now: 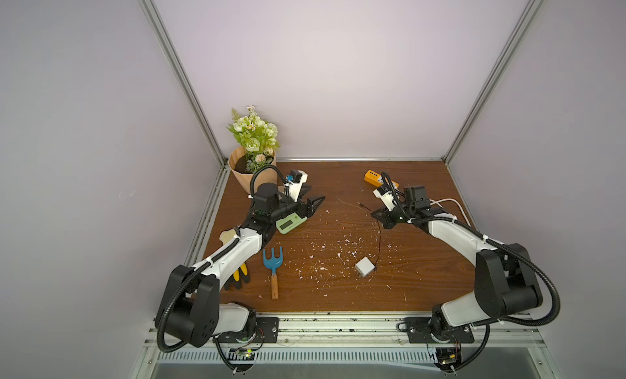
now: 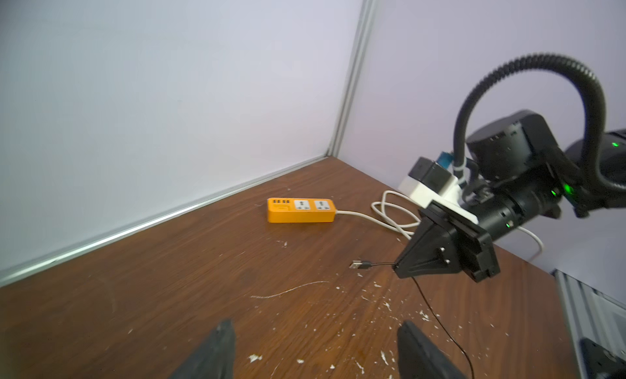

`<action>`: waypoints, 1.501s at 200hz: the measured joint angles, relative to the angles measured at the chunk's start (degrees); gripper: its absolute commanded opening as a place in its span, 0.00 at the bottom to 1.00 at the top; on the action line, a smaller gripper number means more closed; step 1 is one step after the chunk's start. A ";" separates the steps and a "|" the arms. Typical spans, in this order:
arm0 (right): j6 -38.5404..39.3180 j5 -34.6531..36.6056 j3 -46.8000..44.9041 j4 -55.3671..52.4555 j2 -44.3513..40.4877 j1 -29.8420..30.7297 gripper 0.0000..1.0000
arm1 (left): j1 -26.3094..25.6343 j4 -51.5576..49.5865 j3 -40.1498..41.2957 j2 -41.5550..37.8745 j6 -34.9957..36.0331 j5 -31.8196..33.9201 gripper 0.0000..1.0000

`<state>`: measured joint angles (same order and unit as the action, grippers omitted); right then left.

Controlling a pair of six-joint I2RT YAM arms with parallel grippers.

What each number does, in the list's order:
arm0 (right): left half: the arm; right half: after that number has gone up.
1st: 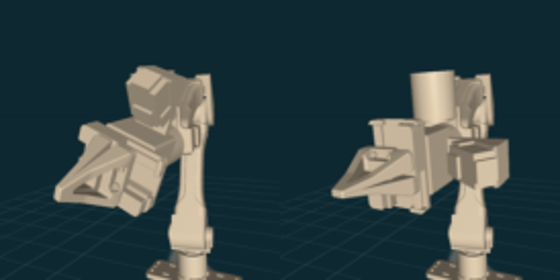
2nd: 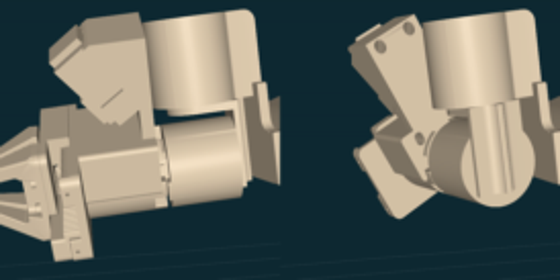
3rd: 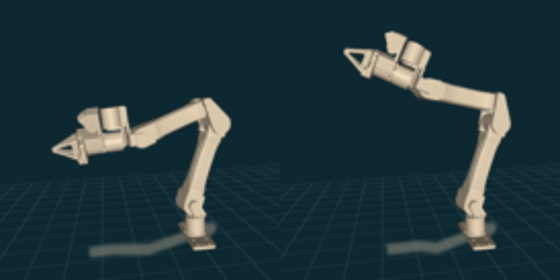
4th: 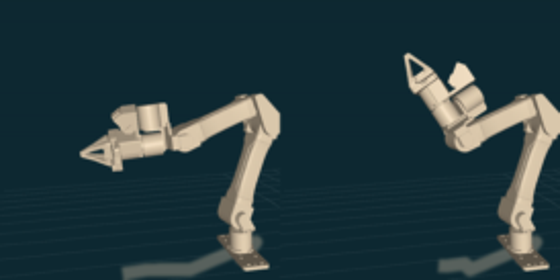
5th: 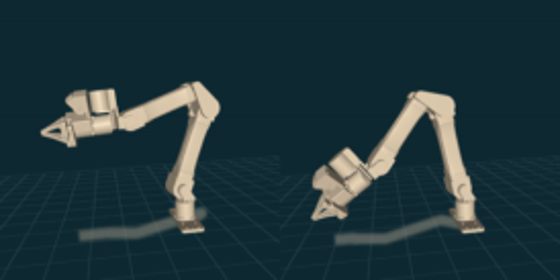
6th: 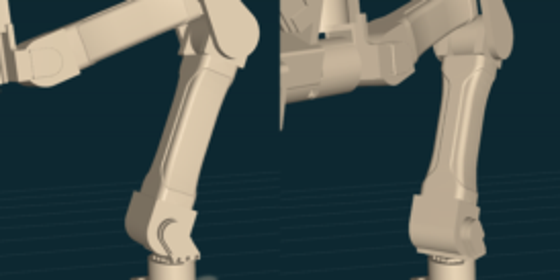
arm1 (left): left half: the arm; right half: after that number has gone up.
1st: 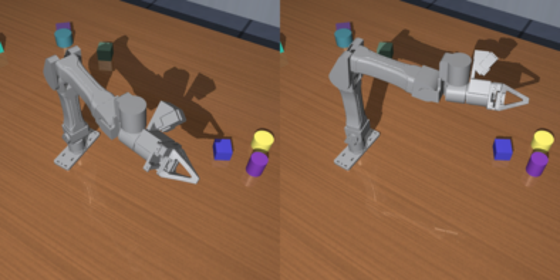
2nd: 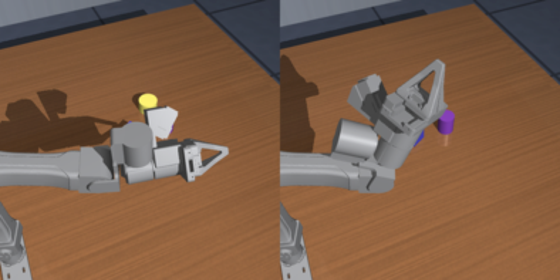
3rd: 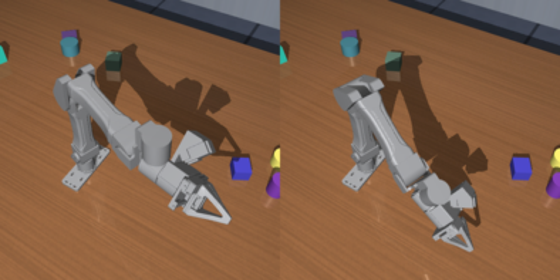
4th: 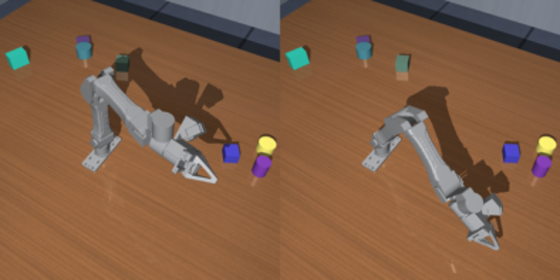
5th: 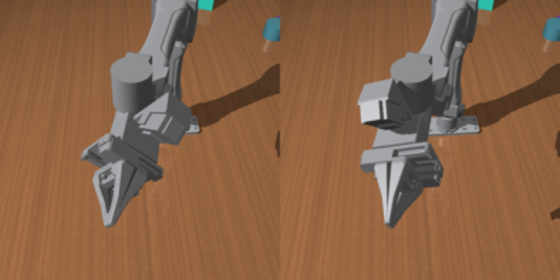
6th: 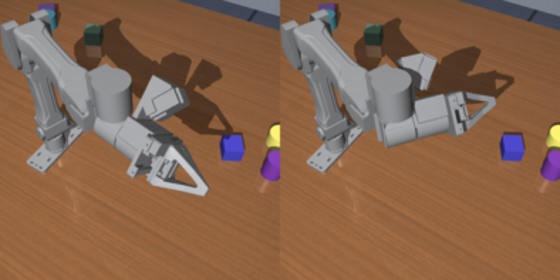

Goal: Charge the electronic scale
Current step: Pick up the charging cable from the center of the board.

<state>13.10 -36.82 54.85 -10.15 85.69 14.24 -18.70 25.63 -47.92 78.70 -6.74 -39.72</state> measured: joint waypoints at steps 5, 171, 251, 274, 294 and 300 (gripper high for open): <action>0.57 -1.75 0.57 -0.09 -0.09 0.00 0.00 | -0.33 -0.46 -1.03 0.94 0.66 -1.25 0.71; 12.63 -17.64 4.02 -7.69 -6.47 0.33 0.01 | -10.47 -24.63 -21.79 16.11 25.62 -12.20 0.37; 12.74 -17.49 3.93 -7.76 -6.88 0.37 0.02 | -10.51 -26.34 -21.77 15.89 27.23 -12.98 0.32; 12.94 -17.49 3.93 -7.85 -6.88 0.37 0.02 | -10.51 -26.34 -21.77 15.23 27.36 -12.92 0.35; 13.07 -17.49 3.93 -7.98 -6.88 0.37 0.02 | -10.51 -26.34 -21.77 14.47 27.34 -12.79 0.32; 13.11 -17.49 3.93 -8.04 -6.88 0.37 0.02 | -10.51 -26.34 -21.77 14.21 27.36 -12.72 0.31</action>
<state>26.22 -54.30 58.78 -18.20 78.81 14.61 -29.21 -0.71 -69.69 92.90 20.62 -52.45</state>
